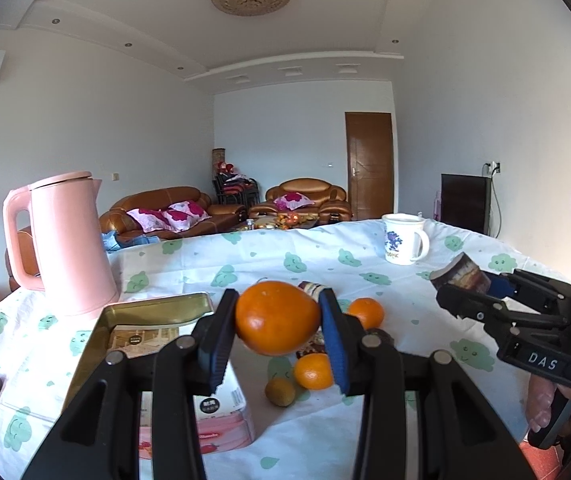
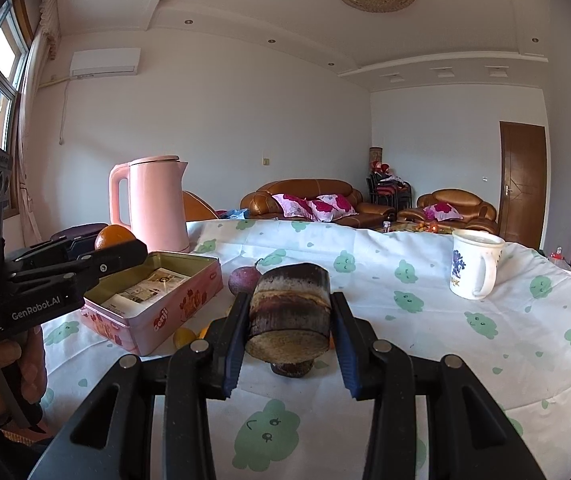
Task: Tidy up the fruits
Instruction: 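Carry the orange and the brown cake with both grippers toward the tin box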
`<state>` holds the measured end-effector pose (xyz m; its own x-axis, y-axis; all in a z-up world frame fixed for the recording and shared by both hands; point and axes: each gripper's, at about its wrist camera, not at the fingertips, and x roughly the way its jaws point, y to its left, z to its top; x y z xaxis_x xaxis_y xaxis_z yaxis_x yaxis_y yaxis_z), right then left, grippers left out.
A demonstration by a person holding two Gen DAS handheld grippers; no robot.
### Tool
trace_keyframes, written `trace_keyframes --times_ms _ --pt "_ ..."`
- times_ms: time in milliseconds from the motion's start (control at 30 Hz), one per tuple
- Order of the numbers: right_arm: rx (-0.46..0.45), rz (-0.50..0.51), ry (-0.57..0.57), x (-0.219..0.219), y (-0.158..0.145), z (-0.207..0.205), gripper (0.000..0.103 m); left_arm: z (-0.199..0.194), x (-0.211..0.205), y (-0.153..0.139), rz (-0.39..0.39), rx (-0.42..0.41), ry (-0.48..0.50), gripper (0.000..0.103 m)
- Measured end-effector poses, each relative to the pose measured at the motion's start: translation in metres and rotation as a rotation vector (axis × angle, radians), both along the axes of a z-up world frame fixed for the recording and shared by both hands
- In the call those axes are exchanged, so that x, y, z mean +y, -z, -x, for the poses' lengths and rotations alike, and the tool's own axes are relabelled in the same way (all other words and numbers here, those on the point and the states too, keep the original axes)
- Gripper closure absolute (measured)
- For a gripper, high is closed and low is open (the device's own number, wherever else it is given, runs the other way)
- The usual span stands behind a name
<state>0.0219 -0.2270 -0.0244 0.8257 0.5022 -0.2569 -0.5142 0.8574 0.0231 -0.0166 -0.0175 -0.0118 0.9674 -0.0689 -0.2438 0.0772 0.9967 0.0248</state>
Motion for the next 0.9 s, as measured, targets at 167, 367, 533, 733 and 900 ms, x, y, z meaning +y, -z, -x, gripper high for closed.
trace_keyframes --times_ms 167,367,533,733,900 --pt "-0.002 0.01 -0.013 0.005 -0.006 -0.003 0.062 -0.004 0.004 -0.001 -0.002 0.008 -0.013 0.061" --pt "-0.005 0.027 -0.043 0.018 -0.013 -0.006 0.062 -0.011 0.014 0.002 0.004 0.036 -0.041 0.061" --pt "-0.006 0.048 -0.077 0.035 -0.018 -0.012 0.062 -0.015 0.023 0.002 0.008 0.052 -0.058 0.061" --pt "0.008 0.057 -0.115 0.053 -0.023 -0.022 0.061 -0.019 0.032 0.002 0.011 0.075 -0.077 0.061" --pt "0.02 0.061 -0.148 0.068 -0.03 -0.03 0.061 -0.026 0.044 0.004 0.013 0.105 -0.102 0.061"
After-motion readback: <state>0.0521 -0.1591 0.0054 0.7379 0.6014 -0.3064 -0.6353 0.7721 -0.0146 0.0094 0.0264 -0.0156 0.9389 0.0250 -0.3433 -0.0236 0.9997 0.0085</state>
